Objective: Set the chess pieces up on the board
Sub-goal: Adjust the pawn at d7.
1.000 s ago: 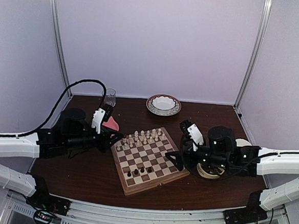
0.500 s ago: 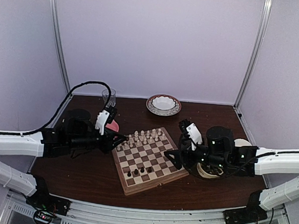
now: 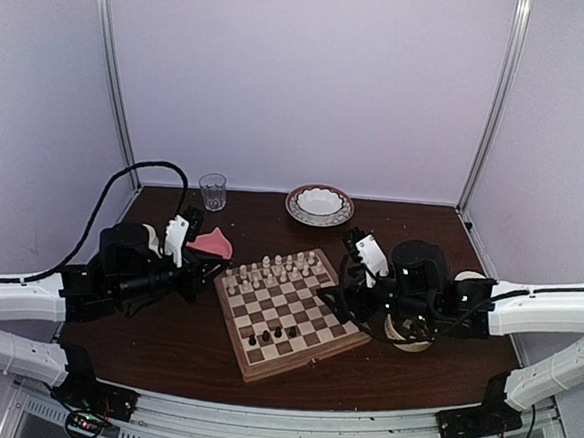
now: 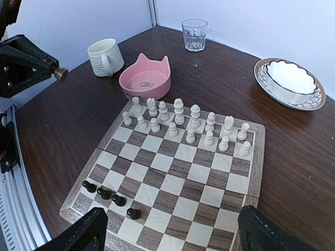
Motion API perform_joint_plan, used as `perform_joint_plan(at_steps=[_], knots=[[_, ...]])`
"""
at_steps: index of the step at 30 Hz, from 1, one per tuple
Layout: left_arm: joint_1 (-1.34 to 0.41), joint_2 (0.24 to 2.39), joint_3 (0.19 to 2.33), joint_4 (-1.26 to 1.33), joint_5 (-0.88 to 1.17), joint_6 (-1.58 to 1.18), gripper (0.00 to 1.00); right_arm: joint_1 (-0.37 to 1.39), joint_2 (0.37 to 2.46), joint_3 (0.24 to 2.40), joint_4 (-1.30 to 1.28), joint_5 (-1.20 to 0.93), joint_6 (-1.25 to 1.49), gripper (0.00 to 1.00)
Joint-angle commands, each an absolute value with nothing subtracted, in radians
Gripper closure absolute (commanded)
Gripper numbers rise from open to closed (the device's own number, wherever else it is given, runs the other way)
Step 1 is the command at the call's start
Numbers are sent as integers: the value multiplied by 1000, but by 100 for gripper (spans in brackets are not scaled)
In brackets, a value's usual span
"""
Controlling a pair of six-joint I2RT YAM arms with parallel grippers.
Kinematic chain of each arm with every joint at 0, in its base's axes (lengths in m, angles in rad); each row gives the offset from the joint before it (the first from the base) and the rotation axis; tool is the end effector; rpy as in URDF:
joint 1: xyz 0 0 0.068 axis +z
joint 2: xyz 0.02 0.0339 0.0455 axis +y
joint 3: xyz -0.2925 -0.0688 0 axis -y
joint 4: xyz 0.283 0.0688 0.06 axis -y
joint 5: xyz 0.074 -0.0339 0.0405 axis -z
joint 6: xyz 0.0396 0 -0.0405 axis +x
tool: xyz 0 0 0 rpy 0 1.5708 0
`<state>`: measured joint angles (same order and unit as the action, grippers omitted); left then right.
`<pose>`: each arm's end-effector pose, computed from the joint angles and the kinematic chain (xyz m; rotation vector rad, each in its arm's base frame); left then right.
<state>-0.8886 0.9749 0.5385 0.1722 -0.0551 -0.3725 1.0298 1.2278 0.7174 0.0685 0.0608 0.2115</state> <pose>0.1576 -0.1906 0.2607 0.4500 1.8635 -0.8223 0.1568 0.2563 0.2545 -0.7938 1.9318 0.7172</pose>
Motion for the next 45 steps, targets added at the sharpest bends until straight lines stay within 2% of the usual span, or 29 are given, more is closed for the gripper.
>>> perform_joint_plan(at_steps=[1,5,7,14,18,24,37,45], knots=[[-882,952,471,264,-135,-364,100,1032,1323,831,18,100,193,12],[-882,923,481,247,-48,-358,100,1032,1379,742,213,26,166,16],[-882,920,487,233,-32,-358,100,1036,1411,784,149,-27,138,23],[-882,988,507,237,49,-358,100,1040,1492,830,89,-135,77,33],[-882,1026,525,216,99,-360,100,1040,1470,800,92,-119,43,35],[-882,1061,541,212,136,-369,100,1040,1553,861,40,-161,27,40],[-882,1004,529,188,84,-359,100,1040,1673,917,-33,-174,14,40],[-882,1020,538,184,93,-363,100,1044,1725,954,-55,-170,-17,46]])
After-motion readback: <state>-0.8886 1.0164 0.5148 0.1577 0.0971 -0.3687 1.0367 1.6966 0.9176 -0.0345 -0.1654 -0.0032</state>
